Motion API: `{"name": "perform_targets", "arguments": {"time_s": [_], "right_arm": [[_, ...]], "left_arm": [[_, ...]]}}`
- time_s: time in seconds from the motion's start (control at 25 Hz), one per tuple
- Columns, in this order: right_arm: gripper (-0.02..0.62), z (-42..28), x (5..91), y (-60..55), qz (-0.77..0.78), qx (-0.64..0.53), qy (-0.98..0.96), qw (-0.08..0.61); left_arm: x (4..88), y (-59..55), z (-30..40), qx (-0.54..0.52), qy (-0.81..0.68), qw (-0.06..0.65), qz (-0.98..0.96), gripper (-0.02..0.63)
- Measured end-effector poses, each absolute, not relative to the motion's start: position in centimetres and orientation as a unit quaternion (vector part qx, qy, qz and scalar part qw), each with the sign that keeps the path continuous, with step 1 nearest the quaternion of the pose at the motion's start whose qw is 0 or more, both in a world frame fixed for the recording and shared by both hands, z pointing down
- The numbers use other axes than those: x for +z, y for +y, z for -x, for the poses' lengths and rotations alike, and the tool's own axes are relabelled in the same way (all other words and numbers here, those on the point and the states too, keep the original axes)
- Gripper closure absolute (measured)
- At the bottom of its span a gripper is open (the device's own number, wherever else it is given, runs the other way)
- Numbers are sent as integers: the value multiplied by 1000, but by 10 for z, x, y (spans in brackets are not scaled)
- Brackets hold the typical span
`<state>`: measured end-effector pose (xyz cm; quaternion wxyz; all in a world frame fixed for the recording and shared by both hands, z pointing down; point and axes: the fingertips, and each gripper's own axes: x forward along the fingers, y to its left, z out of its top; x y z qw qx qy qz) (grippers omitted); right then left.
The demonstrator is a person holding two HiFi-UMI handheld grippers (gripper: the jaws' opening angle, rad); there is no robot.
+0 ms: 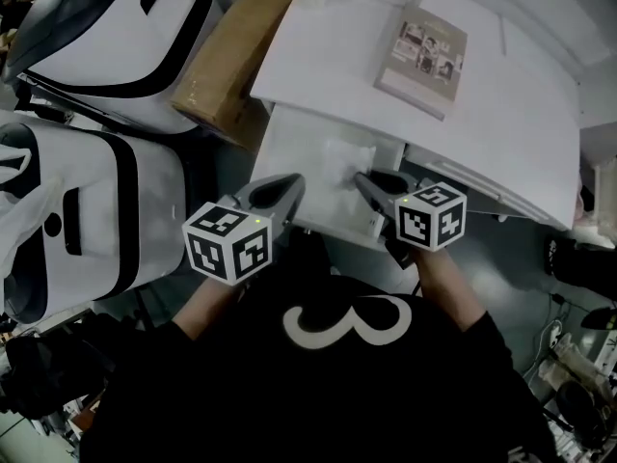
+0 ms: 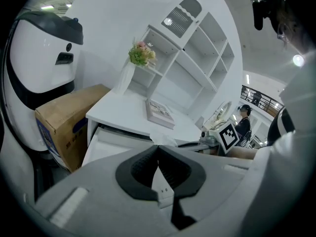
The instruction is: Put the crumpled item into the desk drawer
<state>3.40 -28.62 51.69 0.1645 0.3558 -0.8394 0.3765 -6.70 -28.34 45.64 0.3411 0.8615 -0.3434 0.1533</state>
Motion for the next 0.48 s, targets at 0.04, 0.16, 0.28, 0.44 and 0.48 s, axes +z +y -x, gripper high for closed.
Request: {"name": "perform_targets", "arguments": {"time_s": [0.04,0.16,0.28,0.44,0.48], "right_arm": [[552,-33,522,-289,-355,379,-838,168],[552,-29,538,-297,-351,388,-833,180],[552,-27,556,-306,-349,393,-828,194],[552,-22,579,-314,-344,396,-824,214],[552,-21,585,-316,-343,399,-822,218]], "left_arm": [[459,-286,67,155,-342,343,-861,597],[468,-294,66,161,-340,350,-858,597],[477,-301,65,167,-337,356,-856,597],[490,-308,65,171,-335,362,-853,597],[493,-310,65,172,-335,364,-852,597]]}}
